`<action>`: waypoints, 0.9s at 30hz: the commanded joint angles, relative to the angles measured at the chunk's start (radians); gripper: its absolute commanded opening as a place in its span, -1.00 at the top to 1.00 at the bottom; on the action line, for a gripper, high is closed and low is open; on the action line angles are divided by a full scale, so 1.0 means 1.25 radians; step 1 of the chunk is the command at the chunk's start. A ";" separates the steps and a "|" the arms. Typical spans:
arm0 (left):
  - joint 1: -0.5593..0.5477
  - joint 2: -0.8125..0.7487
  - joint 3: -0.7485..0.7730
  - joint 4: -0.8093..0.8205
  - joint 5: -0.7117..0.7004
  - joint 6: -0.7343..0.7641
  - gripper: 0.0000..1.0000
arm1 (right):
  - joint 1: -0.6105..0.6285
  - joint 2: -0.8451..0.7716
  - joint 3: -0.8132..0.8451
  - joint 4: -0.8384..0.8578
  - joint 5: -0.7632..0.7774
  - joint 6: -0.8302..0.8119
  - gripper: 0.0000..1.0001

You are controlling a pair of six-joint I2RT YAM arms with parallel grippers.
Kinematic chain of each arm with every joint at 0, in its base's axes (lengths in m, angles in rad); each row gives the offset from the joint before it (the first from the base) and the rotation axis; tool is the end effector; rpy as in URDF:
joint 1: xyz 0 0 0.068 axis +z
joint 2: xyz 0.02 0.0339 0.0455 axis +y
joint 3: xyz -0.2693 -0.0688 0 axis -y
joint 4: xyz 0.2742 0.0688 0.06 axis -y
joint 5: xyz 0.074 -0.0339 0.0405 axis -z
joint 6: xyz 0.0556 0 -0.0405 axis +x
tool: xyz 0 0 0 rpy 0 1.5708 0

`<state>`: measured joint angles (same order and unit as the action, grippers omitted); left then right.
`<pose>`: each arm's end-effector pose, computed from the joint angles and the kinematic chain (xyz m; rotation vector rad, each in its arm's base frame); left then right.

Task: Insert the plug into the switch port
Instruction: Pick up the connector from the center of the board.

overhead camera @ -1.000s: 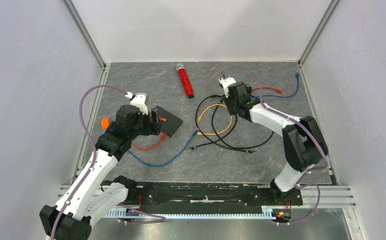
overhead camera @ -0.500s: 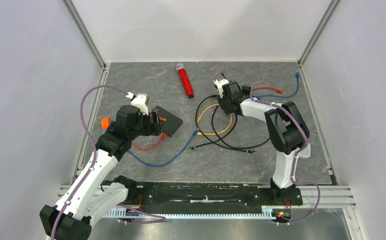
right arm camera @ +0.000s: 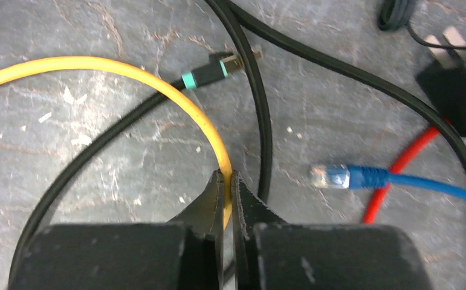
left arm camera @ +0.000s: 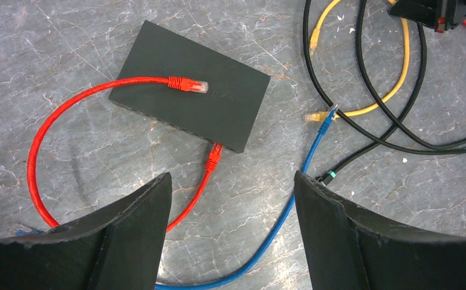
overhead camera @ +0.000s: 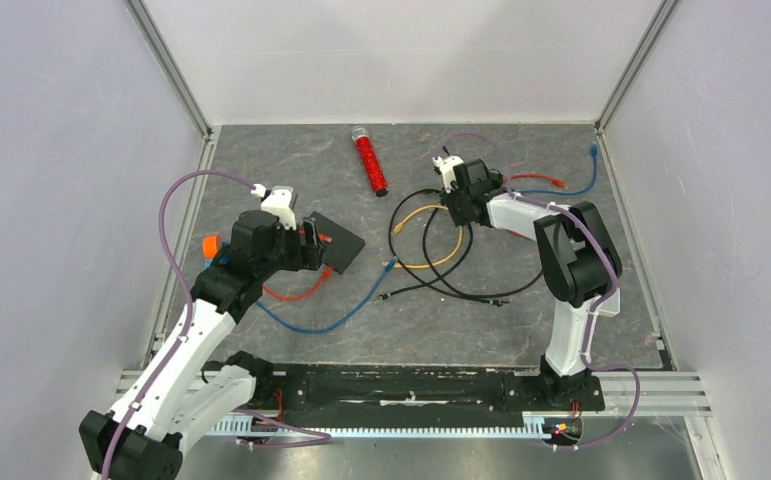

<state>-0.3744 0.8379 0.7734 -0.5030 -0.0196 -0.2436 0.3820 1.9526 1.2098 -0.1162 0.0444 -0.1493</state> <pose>0.2113 -0.0819 0.2862 0.1294 2.1536 -0.3397 0.4162 0.1645 0.1241 -0.6184 2.3493 0.0513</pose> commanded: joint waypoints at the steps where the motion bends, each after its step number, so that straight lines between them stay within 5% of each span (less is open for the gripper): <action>1: 0.002 0.008 0.008 0.080 0.082 0.051 -0.59 | -0.009 -0.156 0.009 -0.037 0.039 -0.043 1.00; 9: 0.002 0.044 0.018 0.240 0.333 0.124 -0.59 | -0.009 -0.365 0.019 -0.069 0.077 -0.119 1.00; 15: 0.002 0.029 -0.106 0.614 0.404 0.287 -0.60 | -0.012 -0.397 0.139 -0.161 -0.006 -0.106 1.00; 20: 0.000 0.073 -0.071 0.625 0.567 0.539 -0.55 | -0.032 -0.392 0.191 -0.209 -0.280 -0.111 1.00; 27: 0.001 0.059 -0.040 0.619 0.611 0.721 -0.54 | -0.070 -0.341 0.205 -0.267 -0.606 -0.125 1.00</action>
<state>-0.3744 0.9279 0.6548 0.2161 0.6468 0.4294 0.3138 1.4811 1.4181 -0.3893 -0.4091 -0.2901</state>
